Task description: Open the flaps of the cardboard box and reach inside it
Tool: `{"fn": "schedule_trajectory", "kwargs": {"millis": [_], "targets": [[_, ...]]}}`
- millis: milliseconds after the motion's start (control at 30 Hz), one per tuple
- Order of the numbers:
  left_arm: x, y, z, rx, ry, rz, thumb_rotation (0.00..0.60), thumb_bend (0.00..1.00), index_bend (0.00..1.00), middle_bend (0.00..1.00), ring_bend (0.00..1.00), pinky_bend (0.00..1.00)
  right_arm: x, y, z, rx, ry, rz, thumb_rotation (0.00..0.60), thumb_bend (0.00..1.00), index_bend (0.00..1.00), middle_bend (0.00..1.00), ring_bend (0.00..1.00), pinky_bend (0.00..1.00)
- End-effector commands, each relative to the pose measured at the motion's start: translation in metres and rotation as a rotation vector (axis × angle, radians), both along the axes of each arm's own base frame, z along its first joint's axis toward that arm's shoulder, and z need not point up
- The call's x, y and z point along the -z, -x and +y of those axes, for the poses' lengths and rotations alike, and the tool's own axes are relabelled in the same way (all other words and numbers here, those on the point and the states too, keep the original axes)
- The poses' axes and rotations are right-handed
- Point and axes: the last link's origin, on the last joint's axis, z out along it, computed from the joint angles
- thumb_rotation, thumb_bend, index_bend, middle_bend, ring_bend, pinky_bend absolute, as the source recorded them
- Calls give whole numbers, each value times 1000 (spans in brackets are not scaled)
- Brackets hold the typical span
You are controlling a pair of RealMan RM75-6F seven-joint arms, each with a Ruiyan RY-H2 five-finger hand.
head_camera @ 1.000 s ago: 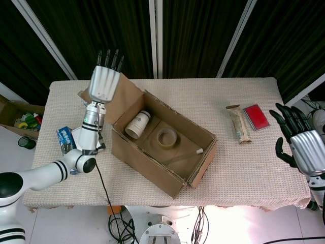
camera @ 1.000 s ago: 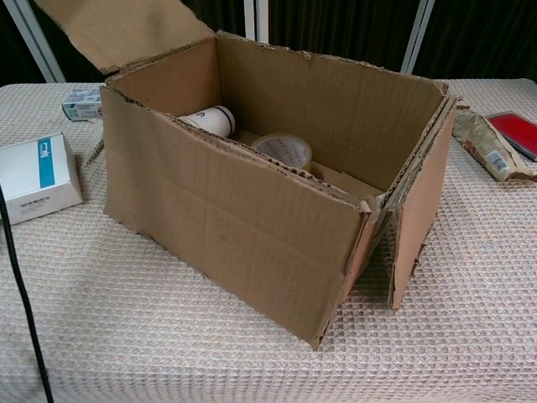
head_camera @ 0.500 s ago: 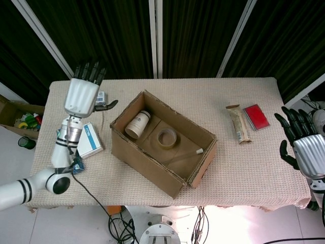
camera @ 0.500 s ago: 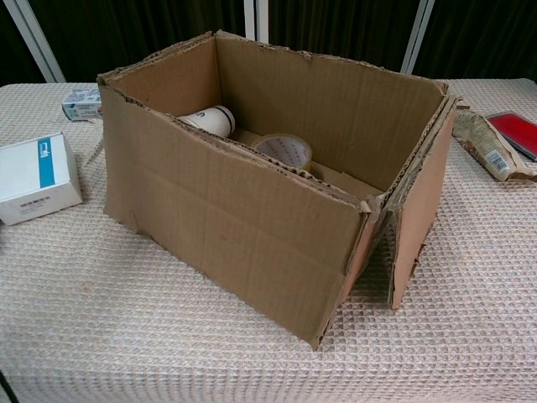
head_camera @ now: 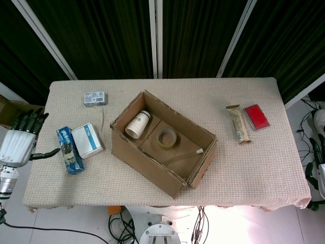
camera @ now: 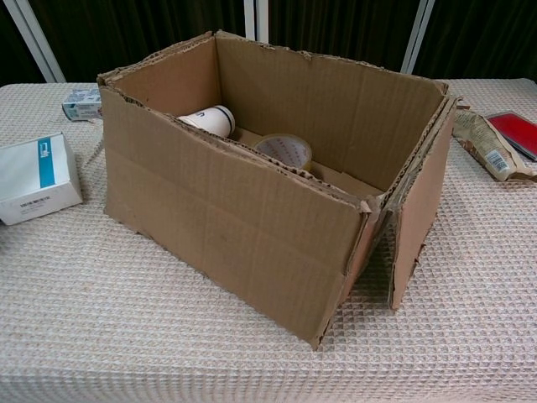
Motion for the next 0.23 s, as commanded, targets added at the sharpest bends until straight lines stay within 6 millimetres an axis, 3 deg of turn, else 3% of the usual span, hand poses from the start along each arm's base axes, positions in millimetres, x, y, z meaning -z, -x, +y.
{"fn": "schedule_trajectory", "kwargs": {"millis": [33, 233], "targets": [[9, 52, -54, -39, 21, -16, 0, 41, 0, 17, 0, 114, 11, 15, 9, 38, -15, -39, 600, 682, 0, 0, 0, 0], [11, 61, -64, -45, 24, -35, 0, 50, 0, 17, 0, 114, 15, 20, 8, 41, -18, -67, 600, 688, 0, 0, 0, 0]]}}
